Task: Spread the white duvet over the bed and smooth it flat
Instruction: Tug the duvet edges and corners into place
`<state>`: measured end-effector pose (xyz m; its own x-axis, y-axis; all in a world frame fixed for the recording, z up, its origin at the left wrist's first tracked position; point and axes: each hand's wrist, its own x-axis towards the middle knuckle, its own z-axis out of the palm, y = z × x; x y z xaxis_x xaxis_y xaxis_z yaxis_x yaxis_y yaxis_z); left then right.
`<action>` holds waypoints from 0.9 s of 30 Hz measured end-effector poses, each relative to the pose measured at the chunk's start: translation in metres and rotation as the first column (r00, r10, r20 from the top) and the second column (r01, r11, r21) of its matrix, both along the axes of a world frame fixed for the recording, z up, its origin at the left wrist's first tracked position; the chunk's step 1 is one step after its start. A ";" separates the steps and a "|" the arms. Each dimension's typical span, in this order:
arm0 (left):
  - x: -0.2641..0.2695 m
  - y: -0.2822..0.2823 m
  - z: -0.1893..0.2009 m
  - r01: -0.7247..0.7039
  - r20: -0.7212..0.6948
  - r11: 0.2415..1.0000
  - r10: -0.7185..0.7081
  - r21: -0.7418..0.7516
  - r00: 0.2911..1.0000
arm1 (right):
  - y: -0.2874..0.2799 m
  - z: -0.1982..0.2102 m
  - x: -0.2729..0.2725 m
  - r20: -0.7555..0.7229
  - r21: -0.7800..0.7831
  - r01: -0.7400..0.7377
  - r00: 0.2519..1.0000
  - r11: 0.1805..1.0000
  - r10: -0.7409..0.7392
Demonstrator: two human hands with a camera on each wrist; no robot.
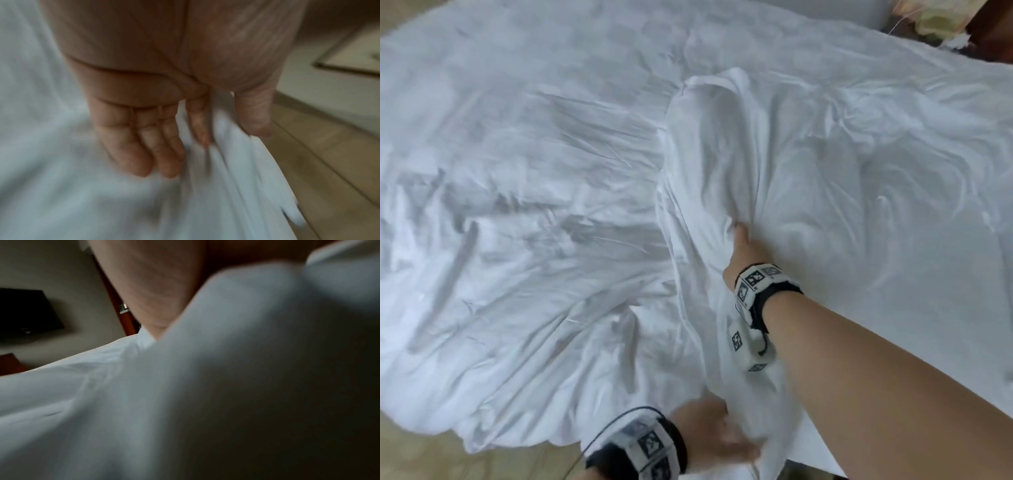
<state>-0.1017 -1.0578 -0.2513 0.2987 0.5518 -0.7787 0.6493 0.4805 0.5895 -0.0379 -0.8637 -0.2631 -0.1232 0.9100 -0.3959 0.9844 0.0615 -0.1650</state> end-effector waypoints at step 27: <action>0.344 0.147 0.020 0.168 -0.192 0.901 -0.097 0.400 0.977 | 0.002 0.071 0.408 -0.588 -0.237 0.117 0.773 0.964 -0.238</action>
